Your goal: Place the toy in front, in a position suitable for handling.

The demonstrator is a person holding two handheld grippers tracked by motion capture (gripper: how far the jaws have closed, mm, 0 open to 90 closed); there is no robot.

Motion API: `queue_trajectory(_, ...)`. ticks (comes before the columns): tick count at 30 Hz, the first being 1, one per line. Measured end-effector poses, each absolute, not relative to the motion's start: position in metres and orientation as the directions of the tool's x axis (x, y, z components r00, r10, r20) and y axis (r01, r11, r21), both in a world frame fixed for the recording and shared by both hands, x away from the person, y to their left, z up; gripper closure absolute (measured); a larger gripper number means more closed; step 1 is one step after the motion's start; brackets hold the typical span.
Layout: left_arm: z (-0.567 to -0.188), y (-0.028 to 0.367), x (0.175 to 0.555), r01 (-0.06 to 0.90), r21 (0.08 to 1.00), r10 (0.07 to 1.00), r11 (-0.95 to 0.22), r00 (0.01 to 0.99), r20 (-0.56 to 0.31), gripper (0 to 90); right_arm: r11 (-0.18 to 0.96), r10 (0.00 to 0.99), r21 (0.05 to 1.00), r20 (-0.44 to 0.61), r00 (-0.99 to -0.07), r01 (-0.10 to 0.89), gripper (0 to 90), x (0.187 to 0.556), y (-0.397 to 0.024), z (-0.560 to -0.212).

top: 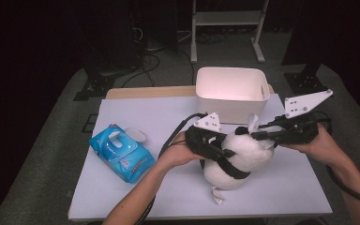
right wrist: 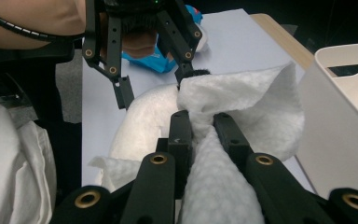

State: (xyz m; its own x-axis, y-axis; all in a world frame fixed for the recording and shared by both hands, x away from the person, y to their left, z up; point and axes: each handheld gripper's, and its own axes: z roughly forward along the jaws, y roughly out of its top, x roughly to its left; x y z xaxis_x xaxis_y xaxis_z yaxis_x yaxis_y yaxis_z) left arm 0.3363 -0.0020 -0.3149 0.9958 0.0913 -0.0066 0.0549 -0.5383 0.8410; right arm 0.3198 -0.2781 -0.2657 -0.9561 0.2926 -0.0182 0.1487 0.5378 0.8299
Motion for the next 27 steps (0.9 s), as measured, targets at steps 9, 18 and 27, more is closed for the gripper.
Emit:
queue_trajectory(9,-0.321,-0.013,0.331,0.031,0.814,0.075,-0.579,0.997,0.016,39.1,0.626,0.290,0.765,-0.049,-0.956,0.150,78.4,0.314,-0.278,-0.268)
queue_trajectory(18,-0.331,-0.024,0.331,0.044,0.823,0.094,-0.566,0.995,0.011,42.8,0.651,0.293,0.739,-0.033,-0.956,0.174,78.2,0.314,-0.282,-0.273)
queue_trajectory(27,-0.295,0.002,0.332,0.026,0.836,0.099,-0.547,0.994,0.034,46.9,0.575,0.313,0.802,-0.034,-0.949,0.161,78.3,0.318,-0.281,-0.273)
